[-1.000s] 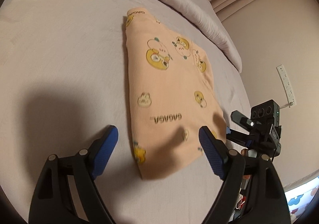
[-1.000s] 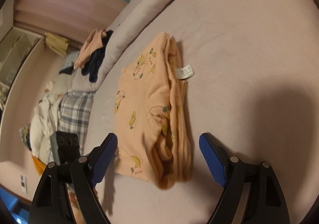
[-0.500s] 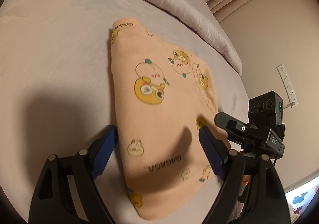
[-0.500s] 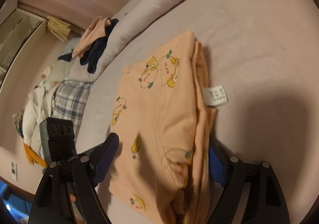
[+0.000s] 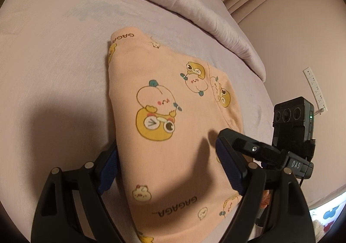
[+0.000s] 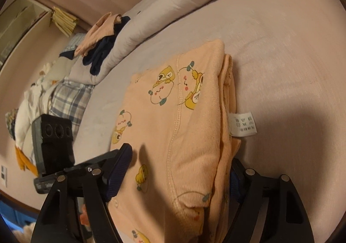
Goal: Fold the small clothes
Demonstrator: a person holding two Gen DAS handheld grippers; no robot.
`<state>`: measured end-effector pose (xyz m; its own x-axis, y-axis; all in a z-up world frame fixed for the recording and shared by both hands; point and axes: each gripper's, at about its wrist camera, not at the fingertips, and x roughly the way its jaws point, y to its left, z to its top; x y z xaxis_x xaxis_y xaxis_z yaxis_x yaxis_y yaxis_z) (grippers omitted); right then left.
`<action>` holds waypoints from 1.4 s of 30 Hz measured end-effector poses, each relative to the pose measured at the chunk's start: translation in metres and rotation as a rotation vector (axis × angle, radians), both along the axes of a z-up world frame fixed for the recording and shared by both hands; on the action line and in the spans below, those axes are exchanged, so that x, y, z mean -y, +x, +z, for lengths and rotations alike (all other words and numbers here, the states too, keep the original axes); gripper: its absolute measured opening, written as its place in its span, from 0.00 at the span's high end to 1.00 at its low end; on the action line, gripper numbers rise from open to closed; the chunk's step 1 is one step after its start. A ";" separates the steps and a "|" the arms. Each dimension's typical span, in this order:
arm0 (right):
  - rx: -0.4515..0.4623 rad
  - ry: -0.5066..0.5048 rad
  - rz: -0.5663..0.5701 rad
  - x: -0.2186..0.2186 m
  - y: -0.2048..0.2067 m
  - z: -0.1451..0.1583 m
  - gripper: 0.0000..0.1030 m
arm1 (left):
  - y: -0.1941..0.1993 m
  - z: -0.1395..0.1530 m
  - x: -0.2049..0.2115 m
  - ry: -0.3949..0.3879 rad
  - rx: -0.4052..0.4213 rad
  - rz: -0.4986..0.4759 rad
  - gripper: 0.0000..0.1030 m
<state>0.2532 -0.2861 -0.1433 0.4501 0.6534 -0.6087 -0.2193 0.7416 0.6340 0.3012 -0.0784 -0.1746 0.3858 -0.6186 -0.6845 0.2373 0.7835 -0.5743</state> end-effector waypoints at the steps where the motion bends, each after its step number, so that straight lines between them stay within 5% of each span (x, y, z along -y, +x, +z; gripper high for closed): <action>1: 0.004 -0.011 0.000 -0.002 0.000 0.000 0.26 | 0.001 0.000 0.001 0.005 0.002 -0.001 0.19; 12: 0.016 -0.083 -0.040 -0.003 -0.002 0.002 0.55 | -0.001 0.003 0.008 0.076 0.019 0.012 0.23; 18: 0.064 -0.168 -0.037 -0.016 -0.007 0.010 0.69 | 0.000 0.007 0.012 0.163 0.031 0.021 0.38; 32: 0.203 -0.303 -0.028 -0.045 -0.022 0.038 0.73 | -0.003 0.019 0.010 0.182 0.045 0.038 0.67; 42: 0.242 -0.285 -0.016 -0.045 -0.050 0.051 0.74 | -0.031 0.035 0.007 0.196 0.072 0.029 0.69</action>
<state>0.2036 -0.2412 -0.0928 0.6119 0.4649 -0.6399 -0.3241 0.8853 0.3333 0.2701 -0.0856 -0.1391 0.4533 -0.4645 -0.7608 0.2480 0.8855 -0.3928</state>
